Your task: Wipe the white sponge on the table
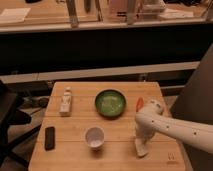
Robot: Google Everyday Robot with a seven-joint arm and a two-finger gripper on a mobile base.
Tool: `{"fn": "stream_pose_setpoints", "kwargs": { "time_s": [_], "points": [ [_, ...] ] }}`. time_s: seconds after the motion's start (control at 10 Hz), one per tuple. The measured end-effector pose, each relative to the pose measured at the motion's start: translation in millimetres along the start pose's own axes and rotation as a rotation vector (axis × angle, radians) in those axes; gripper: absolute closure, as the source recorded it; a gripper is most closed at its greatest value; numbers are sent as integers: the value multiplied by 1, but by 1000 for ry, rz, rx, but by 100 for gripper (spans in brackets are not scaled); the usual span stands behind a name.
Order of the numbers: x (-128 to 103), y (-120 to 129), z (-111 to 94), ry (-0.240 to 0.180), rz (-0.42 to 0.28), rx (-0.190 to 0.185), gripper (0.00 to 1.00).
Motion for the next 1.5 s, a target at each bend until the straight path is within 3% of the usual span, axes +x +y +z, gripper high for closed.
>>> {"fn": "stream_pose_setpoints", "kwargs": {
  "time_s": [0.4,1.5],
  "points": [
    [10,1,2,6,3,0,100],
    [11,-1,6,12,-14,-8,100]
  ]
}}
